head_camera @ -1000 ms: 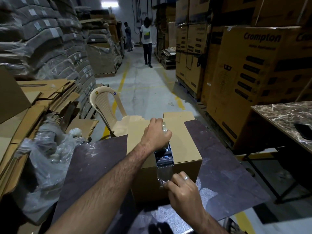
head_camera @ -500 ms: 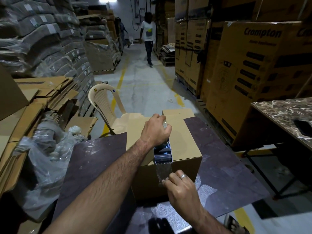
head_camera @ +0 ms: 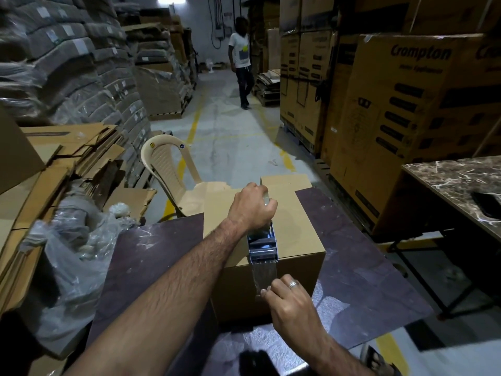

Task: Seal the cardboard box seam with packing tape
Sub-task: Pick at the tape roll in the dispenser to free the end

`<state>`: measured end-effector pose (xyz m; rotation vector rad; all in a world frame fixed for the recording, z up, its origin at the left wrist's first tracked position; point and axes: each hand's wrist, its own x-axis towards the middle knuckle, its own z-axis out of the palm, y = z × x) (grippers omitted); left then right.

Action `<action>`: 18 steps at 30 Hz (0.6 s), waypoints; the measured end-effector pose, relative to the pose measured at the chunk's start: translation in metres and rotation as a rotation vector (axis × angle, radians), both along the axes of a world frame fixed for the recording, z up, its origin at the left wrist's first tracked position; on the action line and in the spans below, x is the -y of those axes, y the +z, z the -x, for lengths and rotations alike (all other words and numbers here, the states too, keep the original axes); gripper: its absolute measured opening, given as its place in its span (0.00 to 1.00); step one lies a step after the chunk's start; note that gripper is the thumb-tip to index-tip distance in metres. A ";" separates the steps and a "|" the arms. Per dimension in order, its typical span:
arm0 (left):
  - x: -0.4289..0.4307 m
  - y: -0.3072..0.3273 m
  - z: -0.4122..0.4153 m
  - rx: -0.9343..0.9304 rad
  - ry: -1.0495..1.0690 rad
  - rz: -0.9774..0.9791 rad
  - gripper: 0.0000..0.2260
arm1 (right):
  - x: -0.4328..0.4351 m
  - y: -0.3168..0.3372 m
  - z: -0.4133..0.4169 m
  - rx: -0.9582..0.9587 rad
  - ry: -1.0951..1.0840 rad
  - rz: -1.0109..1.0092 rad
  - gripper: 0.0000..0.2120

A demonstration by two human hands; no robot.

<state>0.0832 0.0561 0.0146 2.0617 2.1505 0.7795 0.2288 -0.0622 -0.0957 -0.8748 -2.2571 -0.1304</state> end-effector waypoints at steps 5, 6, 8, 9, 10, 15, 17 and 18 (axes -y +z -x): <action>-0.014 0.012 0.004 0.060 0.034 0.140 0.15 | 0.007 -0.009 -0.006 0.027 0.043 0.011 0.07; -0.015 0.012 0.004 0.044 0.031 0.170 0.15 | 0.008 -0.010 -0.008 0.038 0.041 0.024 0.06; -0.018 0.013 0.005 0.015 0.023 0.205 0.16 | 0.009 -0.010 -0.010 0.035 0.025 0.020 0.05; -0.019 0.012 0.006 0.015 0.027 0.223 0.17 | 0.010 -0.009 -0.011 0.031 0.017 0.018 0.06; -0.020 0.012 0.008 0.014 0.032 0.250 0.17 | 0.010 -0.009 -0.011 0.032 0.015 0.024 0.06; -0.028 0.019 0.008 0.002 0.020 0.342 0.17 | 0.012 -0.012 -0.010 0.027 0.015 0.025 0.05; -0.028 0.017 0.007 0.004 0.030 0.341 0.17 | 0.013 -0.009 -0.010 0.027 0.012 0.025 0.07; -0.029 0.016 0.008 0.005 0.039 0.338 0.17 | 0.012 -0.006 -0.011 0.037 0.007 0.018 0.07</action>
